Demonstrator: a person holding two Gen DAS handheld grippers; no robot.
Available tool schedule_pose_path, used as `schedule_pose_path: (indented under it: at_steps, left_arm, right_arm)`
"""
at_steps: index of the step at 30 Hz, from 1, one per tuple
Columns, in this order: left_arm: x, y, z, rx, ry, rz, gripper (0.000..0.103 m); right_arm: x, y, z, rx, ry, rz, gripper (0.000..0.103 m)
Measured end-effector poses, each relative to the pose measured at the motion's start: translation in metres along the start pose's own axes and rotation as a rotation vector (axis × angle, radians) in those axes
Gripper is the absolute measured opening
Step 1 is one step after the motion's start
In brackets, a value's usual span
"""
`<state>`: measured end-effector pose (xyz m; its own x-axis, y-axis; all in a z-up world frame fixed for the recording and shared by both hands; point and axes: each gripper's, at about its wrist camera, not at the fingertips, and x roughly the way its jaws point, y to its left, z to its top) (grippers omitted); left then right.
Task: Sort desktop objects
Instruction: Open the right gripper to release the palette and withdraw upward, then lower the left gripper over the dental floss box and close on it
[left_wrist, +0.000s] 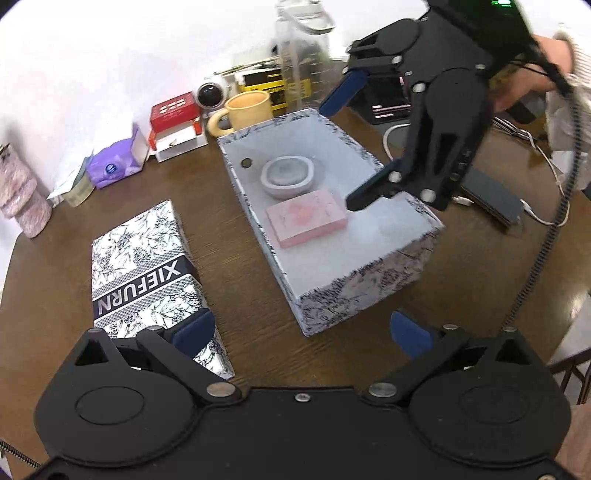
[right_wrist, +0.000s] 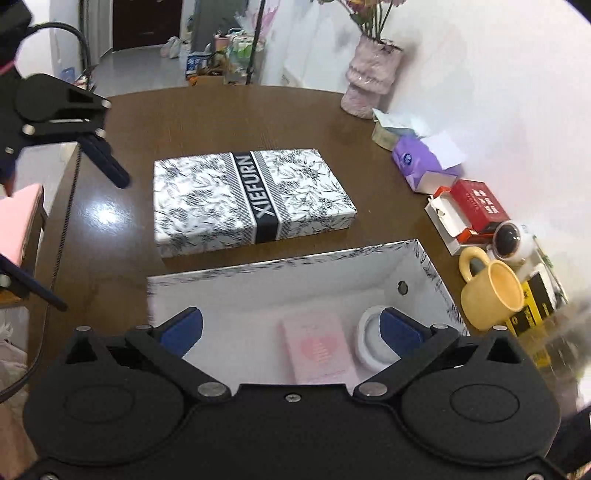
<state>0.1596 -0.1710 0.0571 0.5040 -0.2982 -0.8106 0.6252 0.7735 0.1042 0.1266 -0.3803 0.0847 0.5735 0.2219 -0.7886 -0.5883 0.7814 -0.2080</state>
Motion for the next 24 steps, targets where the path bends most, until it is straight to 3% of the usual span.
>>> schedule_pose_path:
  at_steps: [10, 24]
  left_arm:
    - [-0.017, -0.016, -0.025, 0.088, -0.003, -0.066, 0.103]
    - [-0.023, -0.061, -0.051, 0.256, 0.010, -0.169, 0.103]
  right_arm:
    - [-0.058, 0.088, -0.021, 0.045, 0.026, -0.052, 0.103]
    - [-0.090, 0.201, -0.068, 0.092, 0.142, -0.078, 0.103]
